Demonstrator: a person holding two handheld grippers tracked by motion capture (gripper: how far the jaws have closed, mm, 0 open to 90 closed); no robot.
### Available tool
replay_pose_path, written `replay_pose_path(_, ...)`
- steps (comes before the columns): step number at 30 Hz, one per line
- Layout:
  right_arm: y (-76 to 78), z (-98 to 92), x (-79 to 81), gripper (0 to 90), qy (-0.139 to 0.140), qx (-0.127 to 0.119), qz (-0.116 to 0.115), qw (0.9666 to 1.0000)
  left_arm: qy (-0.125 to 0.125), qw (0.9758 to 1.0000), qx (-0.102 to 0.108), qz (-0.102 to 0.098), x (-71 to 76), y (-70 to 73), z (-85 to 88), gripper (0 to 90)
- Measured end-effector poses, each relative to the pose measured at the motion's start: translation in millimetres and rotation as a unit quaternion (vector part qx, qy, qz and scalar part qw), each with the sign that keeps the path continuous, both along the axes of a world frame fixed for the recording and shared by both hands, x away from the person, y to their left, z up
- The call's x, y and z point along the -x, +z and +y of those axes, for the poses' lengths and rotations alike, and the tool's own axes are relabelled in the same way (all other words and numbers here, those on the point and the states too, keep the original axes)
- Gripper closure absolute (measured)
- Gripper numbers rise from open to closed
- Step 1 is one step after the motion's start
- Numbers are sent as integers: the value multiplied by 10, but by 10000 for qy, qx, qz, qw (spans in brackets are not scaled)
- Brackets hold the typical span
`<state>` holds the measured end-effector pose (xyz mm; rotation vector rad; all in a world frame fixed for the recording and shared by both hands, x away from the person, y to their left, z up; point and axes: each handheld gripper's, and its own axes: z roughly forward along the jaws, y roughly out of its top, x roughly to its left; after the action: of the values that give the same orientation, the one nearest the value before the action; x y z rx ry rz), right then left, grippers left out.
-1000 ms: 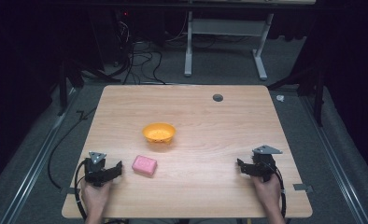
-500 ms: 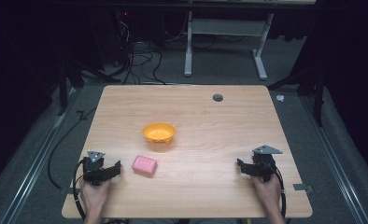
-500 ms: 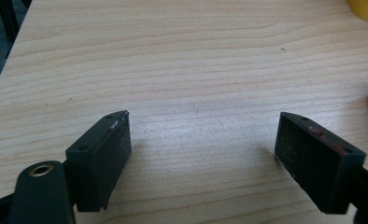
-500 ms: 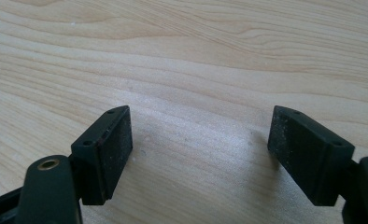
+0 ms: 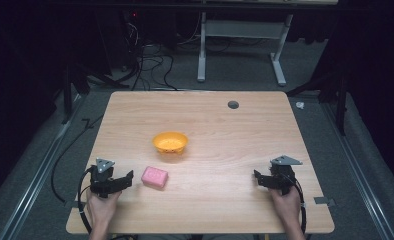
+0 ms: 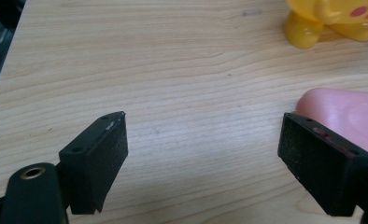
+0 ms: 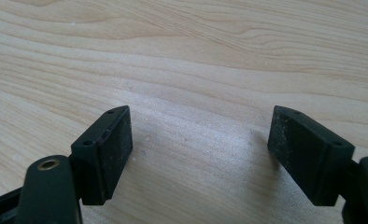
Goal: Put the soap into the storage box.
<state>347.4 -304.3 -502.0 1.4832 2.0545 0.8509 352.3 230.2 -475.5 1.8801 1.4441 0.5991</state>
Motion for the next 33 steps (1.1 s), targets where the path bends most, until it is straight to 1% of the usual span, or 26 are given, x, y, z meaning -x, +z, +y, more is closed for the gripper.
replay_pose_path(3, 0, 0, 0, 226, -1, -1, 0, 10000, -48, 10000, 27, -40, 13, 32, -34, 158)
replay_pose_path(7, -1, -1, -1, 226, 3, 1, -2, 10000, -200, 9998, 76, -52, 31, 87, -112, 157)
replay_pose_path(8, 0, 0, 0, 226, 1, 0, -1, 10000, -274, 9996, 94, -62, 38, 107, -165, 157)
replay_pose_path(9, 0, 0, 0, 226, 1, 0, -1, 10000, -274, 9996, 94, -62, 38, 107, -165, 157)
replay_pose_path(10, 0, 0, 0, 226, 1, 0, -2, 10000, -381, 9992, 77, -42, 44, 124, -223, 157)
replay_pose_path(11, 0, 0, 0, 226, 1, 0, -2, 10000, -381, 9992, 77, -42, 44, 124, -223, 157)
replay_pose_path(14, 0, 0, 0, 226, 1, 0, -2, 10000, -571, 9984, 58, 1, 51, 148, -338, 155)
replay_pose_path(15, 0, 0, 0, 226, 1, 0, -2, 10000, -571, 9984, 58, 1, 51, 148, -338, 154)
replay_pose_path(19, 0, -1, 0, 226, 3, 0, -2, 10000, -708, 9975, 44, 30, 50, 164, -440, 152)
replay_pose_path(23, 0, 0, 0, 226, 1, -4, 0, 10000, -828, 9965, 6, 97, 50, 162, -535, 147)
replay_pose_path(25, 0, 0, 0, 226, -1, -7, 1, 10000, -844, 9964, 1, 126, 46, 149, -580, 143)
replay_pose_path(28, 0, 0, 0, 226, -2, -7, 3, 10000, -891, 9958, 19, 223, 33, 128, -633, 131)
replay_pose_path(31, 0, 1, 0, 225, -3, -6, 2, 10000, -904, 9955, -14, 292, 22, 105, -679, 118)
replay_pose_path(32, 0, 1, 0, 225, -2, -7, 3, 10000, -915, 9952, -42, 348, 17, 89, -708, 110)
replay_pose_path(33, 0, 1, 0, 225, -2, -7, 3, 10000, -915, 9952, -42, 348, 17, 89, -708, 105)
